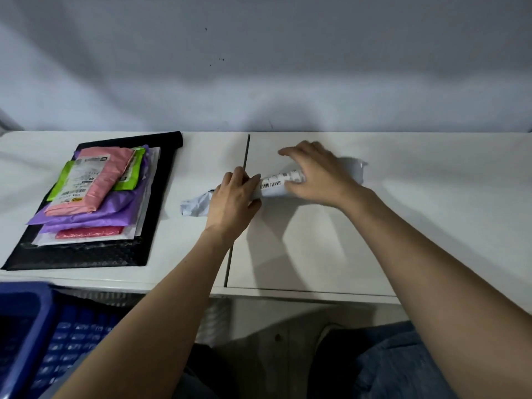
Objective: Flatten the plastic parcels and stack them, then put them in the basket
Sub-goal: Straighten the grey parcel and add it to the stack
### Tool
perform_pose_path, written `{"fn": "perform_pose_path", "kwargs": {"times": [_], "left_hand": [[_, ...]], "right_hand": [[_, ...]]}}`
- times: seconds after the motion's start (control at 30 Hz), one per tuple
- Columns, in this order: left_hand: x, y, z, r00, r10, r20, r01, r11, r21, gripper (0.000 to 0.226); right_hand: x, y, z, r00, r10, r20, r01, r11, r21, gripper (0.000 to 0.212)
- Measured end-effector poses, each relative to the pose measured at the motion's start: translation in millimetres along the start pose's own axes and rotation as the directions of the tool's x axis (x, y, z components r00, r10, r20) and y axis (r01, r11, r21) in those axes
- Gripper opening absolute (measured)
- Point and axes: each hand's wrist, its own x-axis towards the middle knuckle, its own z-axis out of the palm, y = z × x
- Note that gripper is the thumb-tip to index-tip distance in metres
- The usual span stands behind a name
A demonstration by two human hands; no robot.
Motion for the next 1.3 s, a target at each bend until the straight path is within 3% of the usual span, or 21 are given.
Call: {"fn": "perform_pose_path", "kwargs": {"times": [0.1, 0.23, 0.33, 0.43, 0.67, 0.8, 0.9, 1.0, 1.1, 1.23, 1.3], "left_hand": [[0, 0, 1, 0.999, 0.028, -0.035, -0.027, 0.999, 0.016, 0.029], [-3, 0, 3, 0.996, 0.043, -0.083, -0.040, 0.999, 0.031, 0.028], [-2, 7, 5, 0.997, 0.015, -0.071, -0.009, 0.997, 0.080, 0.033], [-4, 9, 4, 0.999, 0.001, -0.039, 0.004, 0.991, 0.130, 0.032], [-18, 4, 10, 0.997, -0.021, 0.074, 0.015, 0.997, 0.079, 0.012], [-26, 6, 5, 0.997, 0.006, 0.081, -0.014, 0.995, 0.095, 0.041], [-29, 9, 3, 0.994, -0.079, 0.073, 0.077, 0.997, 0.024, 0.054], [-25, 14, 5, 0.983, -0.182, 0.027, 0.182, 0.983, -0.024, 0.045], [-24, 13, 13, 0.985, -0.171, 0.038, 0.172, 0.985, -0.033, 0.028], [-35, 6, 24, 0.966, -0.078, 0.247, 0.095, 0.994, -0.058, 0.071], [-41, 5, 31, 0.954, -0.068, 0.292, 0.076, 0.997, -0.014, 0.062]], "right_hand": [[-6, -9, 14, 0.976, -0.009, 0.216, 0.050, 0.981, -0.187, 0.086], [-8, -7, 21, 0.997, -0.004, 0.076, 0.030, 0.937, -0.347, 0.061], [-8, -5, 25, 0.999, -0.039, 0.000, 0.036, 0.937, -0.349, 0.046], [-11, -4, 39, 0.998, -0.055, -0.007, 0.048, 0.930, -0.363, 0.046], [-19, -10, 51, 0.973, 0.092, 0.211, -0.042, 0.972, -0.232, 0.045], [-15, -14, 38, 0.959, 0.106, 0.262, -0.074, 0.989, -0.130, 0.032], [-18, -11, 40, 0.973, 0.117, 0.197, -0.089, 0.985, -0.148, 0.028], [-23, -13, 49, 0.981, 0.132, 0.143, -0.095, 0.966, -0.241, 0.033], [-24, -19, 56, 0.997, 0.061, 0.054, -0.046, 0.970, -0.240, 0.041], [-34, -23, 77, 0.971, 0.168, 0.170, -0.138, 0.975, -0.176, 0.053], [-43, -24, 86, 0.965, 0.202, 0.166, -0.167, 0.965, -0.200, 0.063]]}}
